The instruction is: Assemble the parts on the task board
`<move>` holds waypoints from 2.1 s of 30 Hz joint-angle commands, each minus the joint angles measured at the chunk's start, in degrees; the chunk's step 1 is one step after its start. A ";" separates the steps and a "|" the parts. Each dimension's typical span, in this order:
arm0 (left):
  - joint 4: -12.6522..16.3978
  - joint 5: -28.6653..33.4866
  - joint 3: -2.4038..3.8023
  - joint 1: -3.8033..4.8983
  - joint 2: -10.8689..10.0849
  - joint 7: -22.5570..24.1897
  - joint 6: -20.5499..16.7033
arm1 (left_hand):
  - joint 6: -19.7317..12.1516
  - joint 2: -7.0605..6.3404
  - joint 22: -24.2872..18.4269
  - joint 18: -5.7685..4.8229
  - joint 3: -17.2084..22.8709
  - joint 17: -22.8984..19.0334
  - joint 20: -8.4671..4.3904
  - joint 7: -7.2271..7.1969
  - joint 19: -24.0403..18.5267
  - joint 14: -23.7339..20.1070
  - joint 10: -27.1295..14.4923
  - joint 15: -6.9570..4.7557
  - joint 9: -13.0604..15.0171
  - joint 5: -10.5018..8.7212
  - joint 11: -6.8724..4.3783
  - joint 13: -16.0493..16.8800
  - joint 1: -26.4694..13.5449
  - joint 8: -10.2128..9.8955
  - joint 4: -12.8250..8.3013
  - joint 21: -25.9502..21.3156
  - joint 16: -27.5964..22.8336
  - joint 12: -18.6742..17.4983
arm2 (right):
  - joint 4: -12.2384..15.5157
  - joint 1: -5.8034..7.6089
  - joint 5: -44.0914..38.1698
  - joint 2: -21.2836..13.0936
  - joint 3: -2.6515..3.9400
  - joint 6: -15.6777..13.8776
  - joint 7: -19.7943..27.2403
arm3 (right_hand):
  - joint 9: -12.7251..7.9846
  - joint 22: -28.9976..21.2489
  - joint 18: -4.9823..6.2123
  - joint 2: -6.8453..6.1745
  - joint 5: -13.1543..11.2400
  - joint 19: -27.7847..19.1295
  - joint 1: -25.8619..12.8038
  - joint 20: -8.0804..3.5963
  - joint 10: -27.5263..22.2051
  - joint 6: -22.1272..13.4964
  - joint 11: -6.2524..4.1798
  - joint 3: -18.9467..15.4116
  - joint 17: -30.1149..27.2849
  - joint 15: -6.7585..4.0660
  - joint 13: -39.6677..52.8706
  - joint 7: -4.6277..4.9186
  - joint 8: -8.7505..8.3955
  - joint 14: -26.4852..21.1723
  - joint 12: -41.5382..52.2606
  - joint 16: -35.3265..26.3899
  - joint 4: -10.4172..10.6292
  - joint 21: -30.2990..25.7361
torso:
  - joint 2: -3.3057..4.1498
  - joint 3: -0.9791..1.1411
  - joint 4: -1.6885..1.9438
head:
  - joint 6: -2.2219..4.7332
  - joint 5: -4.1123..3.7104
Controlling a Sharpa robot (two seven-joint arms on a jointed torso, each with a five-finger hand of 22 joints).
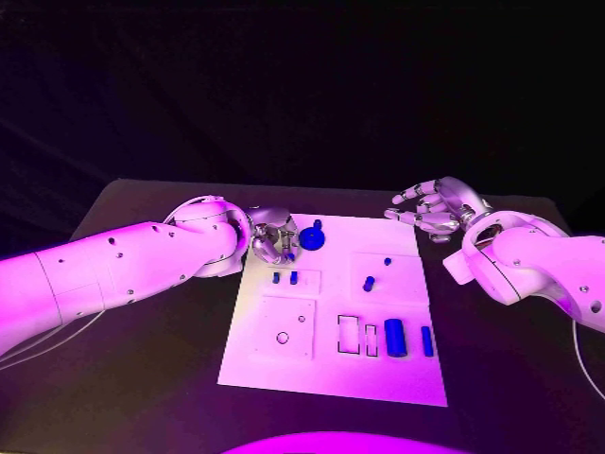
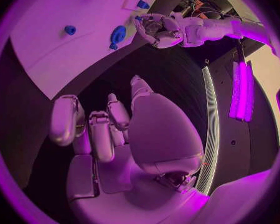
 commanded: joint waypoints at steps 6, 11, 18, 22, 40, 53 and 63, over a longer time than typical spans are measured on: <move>-0.03 -0.59 -0.08 -0.07 0.03 -0.74 0.17 | 0.79 0.44 0.50 -0.53 -0.05 0.39 0.12 -0.01 0.28 0.64 0.57 -0.07 0.35 0.22 -0.12 0.33 -0.26 0.18 -0.62 0.25 0.45 0.05 | 0.08 -0.03 -0.23 -0.02 0.02 0.26 0.59 | -0.09 -0.03 0.60 0.62 -0.34 -0.33 0.07 0.03 -0.10 -0.13 0.12 0.21 7.13 -0.33 0.07 -0.14 0.31 4.07 0.00 -0.37 -0.01 -0.38 | 0.01 -0.06 0.04 | -0.01 0.04; -0.01 -0.65 -0.08 -0.07 0.02 -0.91 -0.50 | 0.94 0.46 0.73 -0.58 -0.02 0.48 0.09 -0.04 0.46 0.70 0.65 -0.10 0.40 0.25 -0.14 0.40 -0.22 0.20 -0.73 0.38 0.49 0.10 | 0.08 -0.03 -0.23 0.00 0.02 0.26 0.60 | -0.09 -0.03 0.60 0.62 -0.34 -0.33 0.07 0.03 -0.10 -0.13 0.12 0.21 7.13 -0.33 0.07 -0.14 0.31 4.07 0.00 -0.37 -0.01 -0.38 | 0.02 -0.04 0.03 | 0.01 0.03; -0.12 -0.74 -0.08 -0.08 0.06 -1.57 -1.32 | 1.13 0.55 1.04 -0.64 0.04 0.63 0.05 -0.06 0.71 0.80 0.77 -0.13 0.47 0.29 -0.16 0.51 -0.19 0.22 -0.84 0.58 0.56 0.17 | 0.08 -0.03 -0.23 0.01 0.02 0.27 0.62 | -0.09 -0.03 0.60 0.62 -0.34 -0.33 0.07 0.03 -0.10 -0.13 0.12 0.21 7.13 -0.33 0.07 -0.14 0.31 4.07 0.00 -0.37 -0.01 -0.38 | 0.01 -0.02 0.00 | 0.00 0.08; -0.23 -0.75 -0.08 -0.09 0.08 -1.86 -1.43 | 1.17 0.59 1.13 -0.66 0.07 0.66 0.04 -0.06 0.79 0.82 0.78 -0.13 0.48 0.30 -0.15 0.54 -0.19 0.21 -0.86 0.63 0.58 0.18 | 0.08 -0.03 -0.23 -0.01 0.02 0.27 0.61 | -0.09 -0.03 0.60 0.62 -0.34 -0.33 0.07 0.03 -0.10 -0.13 0.12 0.21 7.13 -0.33 0.07 -0.14 0.31 4.07 0.00 -0.37 -0.01 -0.38 | 0.01 -0.01 -0.01 | -0.02 0.10; -0.38 1.00 -0.58 -0.18 0.54 0.00 1.61 | 0.29 0.36 -0.55 -0.35 0.12 -0.28 0.12 0.25 -0.52 0.35 -0.10 0.15 0.37 0.09 0.23 0.59 -0.93 -0.86 -0.89 -0.37 0.33 -0.71 | 0.05 -0.03 -0.23 -0.04 0.02 0.29 0.63 | -0.09 -0.03 0.60 0.62 -0.34 -0.33 0.07 0.03 -0.10 -0.13 0.12 0.21 7.13 -0.33 0.07 -0.14 0.31 4.07 0.00 -0.37 -0.01 -0.38 | 0.01 -0.01 -0.01 | -0.06 -0.01; -0.74 0.35 -0.84 -0.21 0.46 -0.06 1.95 | 0.81 0.47 -0.52 -0.34 0.04 -0.31 0.17 0.11 -0.61 0.25 0.31 0.09 0.55 -0.13 0.05 0.76 -1.07 -0.79 -0.98 -0.43 0.34 -0.70 | 0.15 -0.05 -0.27 -0.09 0.02 0.23 0.67 | -0.15 -0.01 0.60 0.68 -0.36 -0.30 0.07 -0.02 -0.02 -0.13 0.08 0.27 7.10 -0.38 -0.02 -0.18 0.51 4.07 0.00 -0.41 -0.02 -0.48 | 0.03 -0.04 0.00 | 0.00 0.02; -0.91 0.58 -0.85 -0.21 0.45 -0.06 1.85 | -2.00 0.06 -0.75 -0.28 0.27 -0.45 0.14 0.50 -0.84 0.10 0.48 0.04 -0.11 -0.10 0.02 1.07 -1.56 -3.46 -1.18 -0.68 0.42 -1.27 | 0.10 -0.05 -0.28 -0.07 0.01 0.21 0.66 | -0.15 -0.01 0.60 0.68 -0.36 -0.30 0.07 -0.02 -0.02 -0.13 0.08 0.27 7.10 -0.38 -0.02 -0.18 0.51 4.07 0.00 -0.41 -0.02 -0.48 | 0.01 -0.03 0.03 | -0.04 0.00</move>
